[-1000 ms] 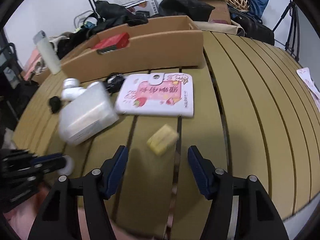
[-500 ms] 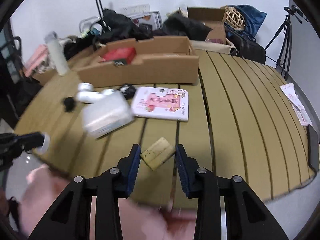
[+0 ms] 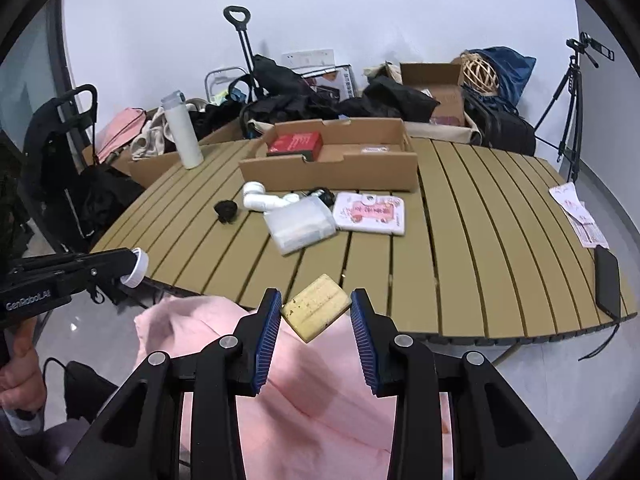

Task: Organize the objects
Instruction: 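Grasp the small white cap with the left gripper while the right grasps the yellow bar, then drop the white cap into the cardboard box with the left gripper while the right drops the yellow bar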

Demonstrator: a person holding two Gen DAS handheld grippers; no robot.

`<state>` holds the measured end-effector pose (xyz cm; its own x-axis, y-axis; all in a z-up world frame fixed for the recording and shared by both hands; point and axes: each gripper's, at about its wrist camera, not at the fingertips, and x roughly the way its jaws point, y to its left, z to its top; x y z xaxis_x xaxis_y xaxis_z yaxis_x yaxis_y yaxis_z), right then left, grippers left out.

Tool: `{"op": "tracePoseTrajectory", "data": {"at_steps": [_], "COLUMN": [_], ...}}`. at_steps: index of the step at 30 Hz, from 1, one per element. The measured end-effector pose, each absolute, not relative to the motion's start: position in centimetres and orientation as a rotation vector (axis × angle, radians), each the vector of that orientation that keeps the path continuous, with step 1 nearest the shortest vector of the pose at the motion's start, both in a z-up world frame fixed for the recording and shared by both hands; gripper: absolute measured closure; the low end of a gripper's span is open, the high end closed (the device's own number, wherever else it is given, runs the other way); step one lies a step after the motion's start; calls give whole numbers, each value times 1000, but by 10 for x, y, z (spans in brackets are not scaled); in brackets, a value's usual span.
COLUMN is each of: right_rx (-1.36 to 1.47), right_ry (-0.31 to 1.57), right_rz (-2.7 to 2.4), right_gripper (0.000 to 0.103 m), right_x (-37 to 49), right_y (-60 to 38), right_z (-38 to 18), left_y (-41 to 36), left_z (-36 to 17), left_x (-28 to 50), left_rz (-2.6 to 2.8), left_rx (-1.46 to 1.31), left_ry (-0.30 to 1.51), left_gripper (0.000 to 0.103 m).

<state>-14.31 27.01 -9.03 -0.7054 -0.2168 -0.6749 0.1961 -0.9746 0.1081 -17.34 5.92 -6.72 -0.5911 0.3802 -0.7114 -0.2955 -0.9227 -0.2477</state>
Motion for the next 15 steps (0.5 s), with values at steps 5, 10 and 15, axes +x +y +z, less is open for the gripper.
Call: {"op": "tracePoseTrajectory", "data": {"at_steps": [5,10,15], "right_rx": [1093,1046,1133], "right_ry": [-14,14,6], "right_rz": [-2661,-2607,-2498], "right_gripper": [64,64,64], "right_x": [-185,-268,-397], "right_y": [263,249,222], "right_z": [-82,-58,-70], "left_y": [49,41,51], "left_z": [-56,-53,-75], "left_x": [-236,-342,-450], "left_rz": [2509,2437,2477], "left_rx": [-1191,-1256,-1346], "left_ry": [-183,-274,-184], "left_gripper": [102,102,102]}}
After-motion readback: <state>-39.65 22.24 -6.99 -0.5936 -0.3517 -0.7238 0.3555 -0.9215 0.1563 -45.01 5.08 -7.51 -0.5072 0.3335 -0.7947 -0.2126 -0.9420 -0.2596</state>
